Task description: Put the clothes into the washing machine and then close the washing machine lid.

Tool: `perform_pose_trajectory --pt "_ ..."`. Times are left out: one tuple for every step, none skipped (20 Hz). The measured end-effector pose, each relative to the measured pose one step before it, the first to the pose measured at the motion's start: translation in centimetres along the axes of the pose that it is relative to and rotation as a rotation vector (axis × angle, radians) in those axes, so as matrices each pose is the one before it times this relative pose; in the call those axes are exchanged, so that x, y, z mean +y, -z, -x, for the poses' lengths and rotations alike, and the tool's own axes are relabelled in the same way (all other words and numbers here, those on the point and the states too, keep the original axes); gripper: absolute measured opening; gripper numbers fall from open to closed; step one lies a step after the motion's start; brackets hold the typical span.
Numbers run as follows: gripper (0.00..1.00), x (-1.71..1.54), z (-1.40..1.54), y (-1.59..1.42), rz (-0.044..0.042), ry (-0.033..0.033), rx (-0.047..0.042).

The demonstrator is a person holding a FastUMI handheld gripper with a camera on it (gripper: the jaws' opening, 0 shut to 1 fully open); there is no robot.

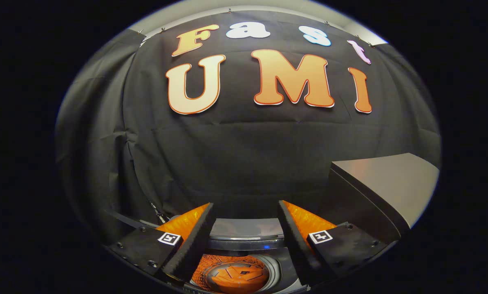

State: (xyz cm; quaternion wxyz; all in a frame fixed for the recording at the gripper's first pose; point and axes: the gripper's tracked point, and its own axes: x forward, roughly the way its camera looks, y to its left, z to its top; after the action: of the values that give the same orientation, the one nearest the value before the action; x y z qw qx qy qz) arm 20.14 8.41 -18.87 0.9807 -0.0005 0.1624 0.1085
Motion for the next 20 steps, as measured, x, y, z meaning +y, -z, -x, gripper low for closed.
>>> perform_pose_trajectory --pt "0.98 0.002 0.244 0.275 -0.00061 0.00179 -0.0036" --pt "0.98 0.007 0.258 0.186 0.00132 0.0013 -0.00274" --pt "0.98 -0.03 0.201 0.318 -0.00041 0.00321 0.00356" --pt "0.98 -0.092 0.166 0.455 -0.00202 0.00277 0.00308" --pt "0.98 -0.046 0.296 0.367 -0.0014 0.00414 0.00253" --pt "0.98 -0.062 0.196 0.468 0.00047 0.00554 0.00476" --pt "0.98 -0.282 -0.065 1.171 -0.00091 0.01018 0.02594" --pt "0.97 -0.263 0.112 1.822 -0.01413 -0.00041 0.05298" --pt "0.99 -0.01 0.137 1.586 -0.03799 -0.00343 0.03617" --pt "0.99 -0.182 -0.061 0.981 -0.03484 -0.00416 0.00107" --pt "0.99 -0.488 0.285 0.774 -0.00707 0.01093 0.00339" --pt "0.99 -0.059 0.02 0.133 0.00753 0.00565 0.00265" --pt "0.99 -0.005 0.013 -0.023 0.01044 0.00254 0.00344" --pt "0.98 0.008 0.176 0.069 0.00853 -0.0042 0.00122" --pt "0.98 0.184 -0.042 -0.17 0.00572 -0.00296 -0.001" --pt "0.98 0.097 0.375 -0.45 0.00508 -0.00399 -0.00281" --pt "0.99 0.156 0.301 -0.605 0.00295 -0.00429 -0.01269" --pt "0.98 0.392 0.388 -0.841 0.00693 -0.00572 -0.01618" --pt "0.98 0.428 0.386 -0.939 0.00955 -0.0086 -0.01339" --pt "0.98 0.292 0.461 -0.83 0.00892 -0.00589 -0.01008"
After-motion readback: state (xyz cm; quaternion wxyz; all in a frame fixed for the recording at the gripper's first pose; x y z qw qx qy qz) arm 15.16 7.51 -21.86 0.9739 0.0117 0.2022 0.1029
